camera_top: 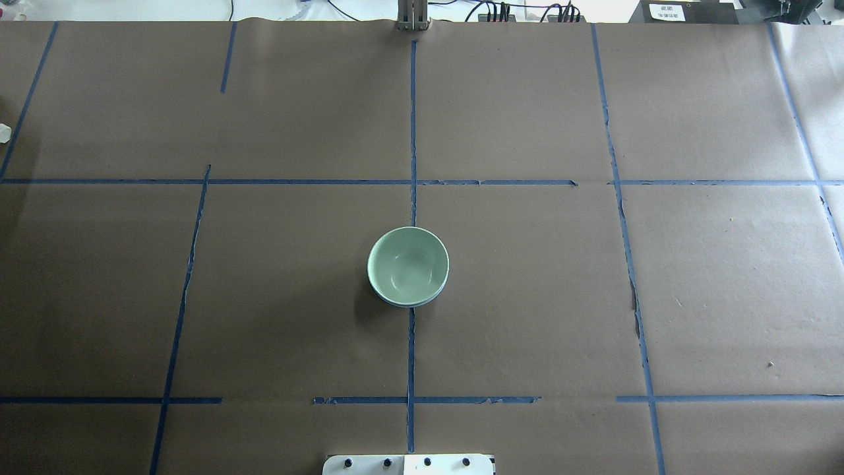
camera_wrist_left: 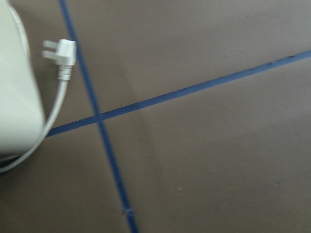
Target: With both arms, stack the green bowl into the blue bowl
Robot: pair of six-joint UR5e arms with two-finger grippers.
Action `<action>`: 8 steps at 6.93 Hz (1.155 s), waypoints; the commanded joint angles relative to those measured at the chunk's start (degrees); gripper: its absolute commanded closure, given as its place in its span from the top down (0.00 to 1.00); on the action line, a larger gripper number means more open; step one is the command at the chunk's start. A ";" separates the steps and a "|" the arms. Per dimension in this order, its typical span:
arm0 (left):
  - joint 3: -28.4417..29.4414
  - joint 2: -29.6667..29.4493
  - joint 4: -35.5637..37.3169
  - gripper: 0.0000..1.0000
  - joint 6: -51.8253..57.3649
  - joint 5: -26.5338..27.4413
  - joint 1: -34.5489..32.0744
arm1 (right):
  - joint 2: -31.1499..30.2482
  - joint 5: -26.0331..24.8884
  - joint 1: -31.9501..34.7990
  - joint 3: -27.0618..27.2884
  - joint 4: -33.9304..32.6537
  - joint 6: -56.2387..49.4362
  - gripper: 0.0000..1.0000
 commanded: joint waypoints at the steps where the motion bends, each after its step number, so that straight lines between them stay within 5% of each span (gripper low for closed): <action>1: -5.99 -3.88 22.61 0.99 6.80 -0.20 -4.54 | 1.15 -0.48 3.00 -0.30 -4.97 -5.56 1.00; 2: -8.48 -3.11 28.47 0.99 6.81 -0.02 -4.54 | 1.16 -0.05 3.00 0.39 -6.63 -5.57 1.00; 8: -9.29 0.06 28.26 1.00 6.45 -0.46 -4.37 | 1.16 1.87 -1.83 0.57 -7.00 1.51 1.00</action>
